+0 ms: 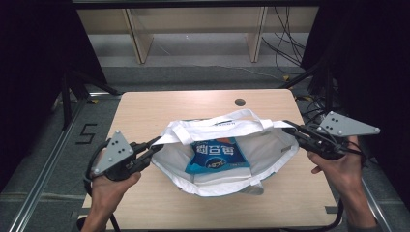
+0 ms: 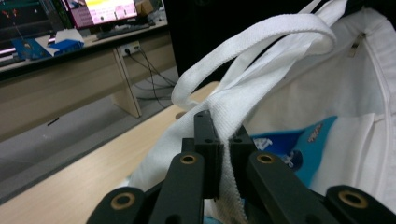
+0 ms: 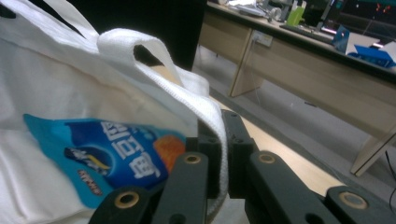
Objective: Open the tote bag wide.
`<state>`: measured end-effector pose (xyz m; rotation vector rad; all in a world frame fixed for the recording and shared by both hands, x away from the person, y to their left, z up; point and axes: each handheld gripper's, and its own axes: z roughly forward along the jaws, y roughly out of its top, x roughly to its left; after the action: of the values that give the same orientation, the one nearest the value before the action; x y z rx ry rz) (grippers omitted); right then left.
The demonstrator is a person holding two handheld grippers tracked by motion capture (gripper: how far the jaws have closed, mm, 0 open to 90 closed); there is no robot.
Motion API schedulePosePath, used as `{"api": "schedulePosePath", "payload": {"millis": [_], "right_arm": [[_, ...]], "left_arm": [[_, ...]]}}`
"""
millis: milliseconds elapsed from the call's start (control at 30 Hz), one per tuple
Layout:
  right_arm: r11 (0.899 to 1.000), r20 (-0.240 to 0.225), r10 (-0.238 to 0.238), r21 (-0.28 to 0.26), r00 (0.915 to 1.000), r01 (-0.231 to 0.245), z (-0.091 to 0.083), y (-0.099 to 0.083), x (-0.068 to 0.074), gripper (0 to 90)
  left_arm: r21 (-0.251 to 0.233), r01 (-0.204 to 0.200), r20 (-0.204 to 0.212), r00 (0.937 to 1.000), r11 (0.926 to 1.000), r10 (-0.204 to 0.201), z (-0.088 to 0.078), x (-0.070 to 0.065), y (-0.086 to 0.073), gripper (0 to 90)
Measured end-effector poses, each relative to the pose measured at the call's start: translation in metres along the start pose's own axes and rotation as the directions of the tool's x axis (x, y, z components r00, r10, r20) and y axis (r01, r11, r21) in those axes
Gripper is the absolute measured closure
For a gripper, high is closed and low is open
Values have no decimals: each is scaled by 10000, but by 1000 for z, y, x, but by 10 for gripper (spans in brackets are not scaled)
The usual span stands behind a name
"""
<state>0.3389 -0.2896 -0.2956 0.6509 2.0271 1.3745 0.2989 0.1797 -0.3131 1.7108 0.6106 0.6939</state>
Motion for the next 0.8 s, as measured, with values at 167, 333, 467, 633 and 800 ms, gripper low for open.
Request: {"api": "schedulePosePath", "payload": {"millis": [167,333,467,633,800], "right_arm": [[9995,86,-284,-143,9996,285,-5,26,-3,883],[9989,156,-298,-358,9994,304,0,44,-16,883],[9998,470,-113,-182,9988,122,12,44,-29,883],[9988,630,356,325,9974,-377,27,21,-39,883],[9975,816,218,652,9964,-271,30,6,-35,883]], "left_arm": [[-474,146,138,9998,9988,-140,-4,10,27,868],[-791,288,-52,9996,9964,-293,5,26,43,867],[-772,540,-100,9984,9956,-549,28,36,40,867],[-513,788,274,9966,9956,-774,45,37,17,861],[25,505,258,9984,9987,-505,49,28,-5,860]]}}
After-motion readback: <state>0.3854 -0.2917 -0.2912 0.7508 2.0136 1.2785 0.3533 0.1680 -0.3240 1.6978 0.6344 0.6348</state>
